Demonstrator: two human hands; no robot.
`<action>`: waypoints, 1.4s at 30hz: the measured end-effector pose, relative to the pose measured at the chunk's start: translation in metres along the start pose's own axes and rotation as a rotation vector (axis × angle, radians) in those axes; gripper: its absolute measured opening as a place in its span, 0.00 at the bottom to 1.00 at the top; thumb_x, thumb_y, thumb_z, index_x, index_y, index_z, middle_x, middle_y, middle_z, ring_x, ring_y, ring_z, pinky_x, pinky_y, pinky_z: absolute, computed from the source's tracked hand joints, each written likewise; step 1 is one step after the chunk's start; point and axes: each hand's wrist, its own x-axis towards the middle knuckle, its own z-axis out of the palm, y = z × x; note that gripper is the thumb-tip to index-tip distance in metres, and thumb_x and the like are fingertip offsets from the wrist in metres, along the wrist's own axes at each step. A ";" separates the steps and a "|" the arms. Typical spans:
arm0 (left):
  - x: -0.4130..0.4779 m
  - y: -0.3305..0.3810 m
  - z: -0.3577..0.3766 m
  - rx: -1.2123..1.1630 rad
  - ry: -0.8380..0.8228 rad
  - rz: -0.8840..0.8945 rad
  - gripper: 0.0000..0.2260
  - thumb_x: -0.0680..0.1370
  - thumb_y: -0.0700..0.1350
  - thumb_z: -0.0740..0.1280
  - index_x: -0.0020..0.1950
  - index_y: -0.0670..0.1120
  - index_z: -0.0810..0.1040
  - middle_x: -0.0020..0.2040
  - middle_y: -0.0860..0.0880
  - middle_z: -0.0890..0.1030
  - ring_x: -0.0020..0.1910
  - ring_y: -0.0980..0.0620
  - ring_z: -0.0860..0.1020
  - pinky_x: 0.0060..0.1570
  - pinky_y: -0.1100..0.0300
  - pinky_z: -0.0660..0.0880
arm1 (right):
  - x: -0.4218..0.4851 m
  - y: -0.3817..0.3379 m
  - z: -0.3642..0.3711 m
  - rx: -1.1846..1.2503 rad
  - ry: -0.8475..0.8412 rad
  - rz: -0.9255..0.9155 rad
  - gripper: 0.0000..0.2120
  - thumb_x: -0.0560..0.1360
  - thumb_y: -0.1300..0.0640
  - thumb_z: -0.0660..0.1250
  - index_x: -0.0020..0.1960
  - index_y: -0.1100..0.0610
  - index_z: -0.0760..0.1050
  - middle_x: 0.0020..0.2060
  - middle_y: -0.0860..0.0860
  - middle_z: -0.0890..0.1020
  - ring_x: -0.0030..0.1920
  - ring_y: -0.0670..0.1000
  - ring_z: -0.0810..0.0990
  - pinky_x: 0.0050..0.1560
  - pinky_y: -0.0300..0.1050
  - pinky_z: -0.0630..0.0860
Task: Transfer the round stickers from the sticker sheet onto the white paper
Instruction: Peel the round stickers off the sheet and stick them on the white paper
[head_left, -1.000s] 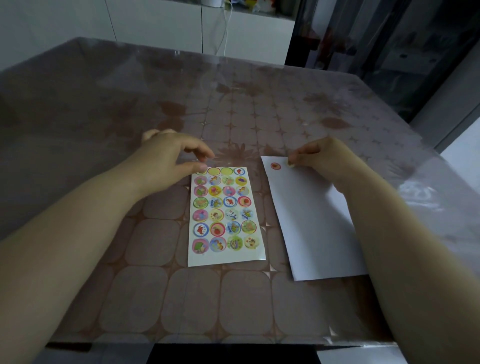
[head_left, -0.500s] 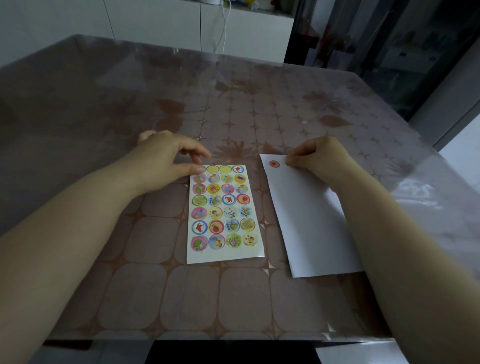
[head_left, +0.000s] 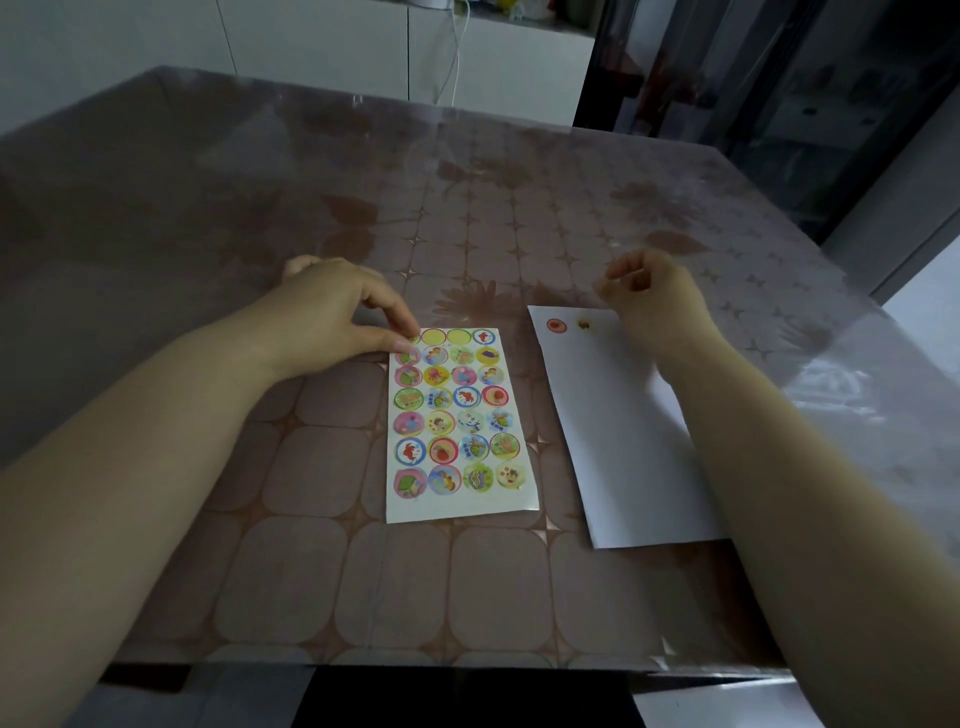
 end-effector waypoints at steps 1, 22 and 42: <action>0.000 0.000 0.000 -0.007 -0.010 0.001 0.05 0.68 0.54 0.72 0.40 0.64 0.78 0.46 0.60 0.80 0.55 0.58 0.74 0.60 0.55 0.54 | -0.002 -0.006 -0.002 0.029 0.028 -0.028 0.02 0.75 0.59 0.64 0.48 0.54 0.71 0.33 0.45 0.70 0.32 0.43 0.68 0.32 0.36 0.65; -0.003 -0.004 -0.002 -0.004 -0.049 -0.116 0.23 0.66 0.59 0.71 0.59 0.57 0.73 0.52 0.58 0.76 0.59 0.53 0.69 0.58 0.56 0.58 | -0.043 -0.063 0.081 -0.260 -0.410 -0.405 0.09 0.71 0.51 0.69 0.51 0.48 0.82 0.45 0.48 0.83 0.42 0.48 0.80 0.44 0.43 0.75; -0.003 -0.001 -0.005 0.005 -0.108 -0.115 0.21 0.59 0.66 0.63 0.48 0.59 0.77 0.48 0.58 0.77 0.53 0.54 0.72 0.53 0.56 0.58 | -0.045 -0.068 0.096 -0.367 -0.297 -0.368 0.13 0.71 0.42 0.66 0.38 0.52 0.76 0.37 0.50 0.81 0.42 0.53 0.79 0.49 0.52 0.74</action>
